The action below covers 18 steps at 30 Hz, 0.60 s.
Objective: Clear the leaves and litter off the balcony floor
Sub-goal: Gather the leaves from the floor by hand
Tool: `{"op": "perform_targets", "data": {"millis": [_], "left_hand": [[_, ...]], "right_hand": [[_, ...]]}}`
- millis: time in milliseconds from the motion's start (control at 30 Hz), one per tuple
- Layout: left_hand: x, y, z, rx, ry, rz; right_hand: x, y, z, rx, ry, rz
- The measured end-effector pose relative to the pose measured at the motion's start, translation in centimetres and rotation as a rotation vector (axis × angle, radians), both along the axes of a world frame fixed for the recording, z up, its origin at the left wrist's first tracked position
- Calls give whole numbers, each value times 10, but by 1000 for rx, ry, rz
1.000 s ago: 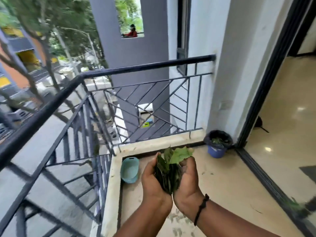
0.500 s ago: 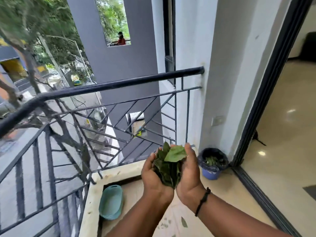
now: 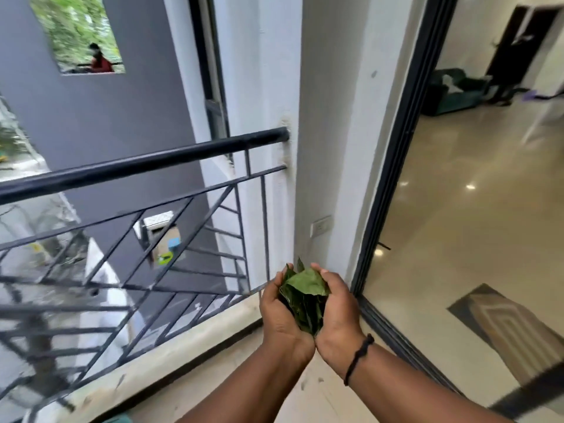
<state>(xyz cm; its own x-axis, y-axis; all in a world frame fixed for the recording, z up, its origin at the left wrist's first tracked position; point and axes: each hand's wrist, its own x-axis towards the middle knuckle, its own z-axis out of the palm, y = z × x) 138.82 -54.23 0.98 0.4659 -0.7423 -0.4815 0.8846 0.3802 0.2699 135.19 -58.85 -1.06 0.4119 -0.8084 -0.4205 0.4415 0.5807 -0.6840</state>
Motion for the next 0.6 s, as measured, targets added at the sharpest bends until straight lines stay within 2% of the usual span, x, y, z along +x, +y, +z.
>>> {"op": "perform_targets", "data": {"millis": [333,600], "left_hand": [[109,-117,-3,63,-17,-263],[132,-191,-61,236,18,-363]], "right_hand": [[96,-100,3,171,-91,-195],[118,-173,-59,360,13,-305]]}}
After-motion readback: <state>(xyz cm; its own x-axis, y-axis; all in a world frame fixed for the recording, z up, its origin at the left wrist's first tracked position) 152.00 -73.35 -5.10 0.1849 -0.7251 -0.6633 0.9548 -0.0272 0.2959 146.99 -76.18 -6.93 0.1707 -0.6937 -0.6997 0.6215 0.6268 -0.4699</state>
